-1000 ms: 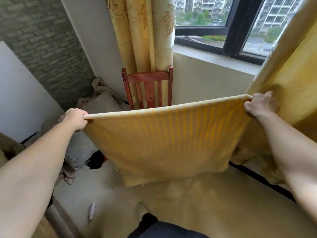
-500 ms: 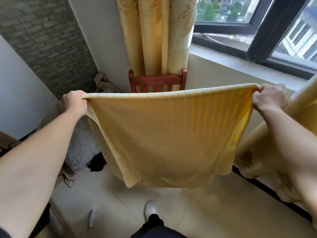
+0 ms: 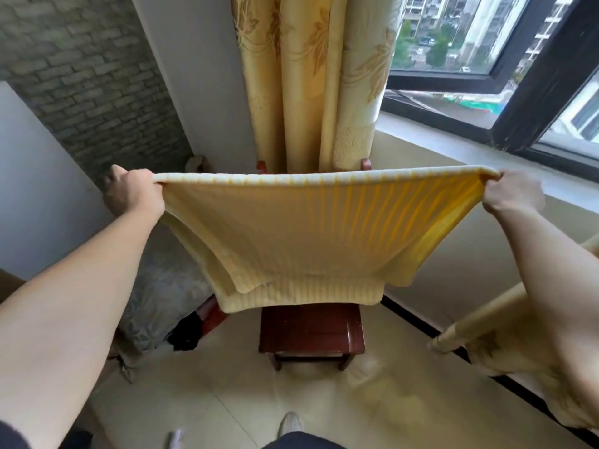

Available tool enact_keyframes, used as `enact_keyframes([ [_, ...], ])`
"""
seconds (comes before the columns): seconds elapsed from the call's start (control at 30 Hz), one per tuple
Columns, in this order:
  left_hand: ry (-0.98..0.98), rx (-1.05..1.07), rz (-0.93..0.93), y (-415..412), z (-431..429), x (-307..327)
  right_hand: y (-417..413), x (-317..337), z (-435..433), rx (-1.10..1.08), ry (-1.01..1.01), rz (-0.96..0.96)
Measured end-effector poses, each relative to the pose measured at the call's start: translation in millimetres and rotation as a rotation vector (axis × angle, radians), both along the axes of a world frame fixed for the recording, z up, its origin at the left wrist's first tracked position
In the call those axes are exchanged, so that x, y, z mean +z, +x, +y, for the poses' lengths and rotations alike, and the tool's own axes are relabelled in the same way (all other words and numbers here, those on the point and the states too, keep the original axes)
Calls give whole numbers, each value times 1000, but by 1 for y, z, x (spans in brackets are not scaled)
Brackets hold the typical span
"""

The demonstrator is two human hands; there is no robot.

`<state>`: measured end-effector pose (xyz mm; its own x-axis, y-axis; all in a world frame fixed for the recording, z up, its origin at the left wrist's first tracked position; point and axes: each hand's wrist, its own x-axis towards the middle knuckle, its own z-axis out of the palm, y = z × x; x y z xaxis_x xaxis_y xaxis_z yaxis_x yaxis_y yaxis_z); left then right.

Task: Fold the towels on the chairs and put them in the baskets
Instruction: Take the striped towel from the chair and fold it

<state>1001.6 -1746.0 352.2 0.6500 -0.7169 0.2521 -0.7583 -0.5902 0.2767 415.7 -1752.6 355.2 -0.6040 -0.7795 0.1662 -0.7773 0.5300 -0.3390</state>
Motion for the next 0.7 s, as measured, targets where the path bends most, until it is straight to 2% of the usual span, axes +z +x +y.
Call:
enact_keyframes([
  [0.1,166,16,24,-2,4,-9,-5,2,10,36,87,-75],
  [0.17,193,-6,78,-4,8,-17,-6,-1,14,82,66,-168],
  [0.3,69,-83,233,-13,19,-33,-22,-16,18,23,-157,-762],
  [0.37,-133,-53,490,-21,29,-38,-25,-15,28,-10,-244,-957],
  [0.5,-491,64,1047,-33,46,-36,-24,-7,58,-48,-463,-1206],
  [0.53,-577,101,1179,-32,49,-34,-22,-10,63,-67,-462,-1252],
  [0.57,-604,118,1291,-34,56,-36,-24,-15,70,-88,-393,-1265],
  [0.6,-555,113,1361,-36,63,-38,-23,-19,77,-88,-240,-1262],
  [0.7,-33,12,1438,-43,89,-62,-23,-46,100,-25,345,-1150],
])
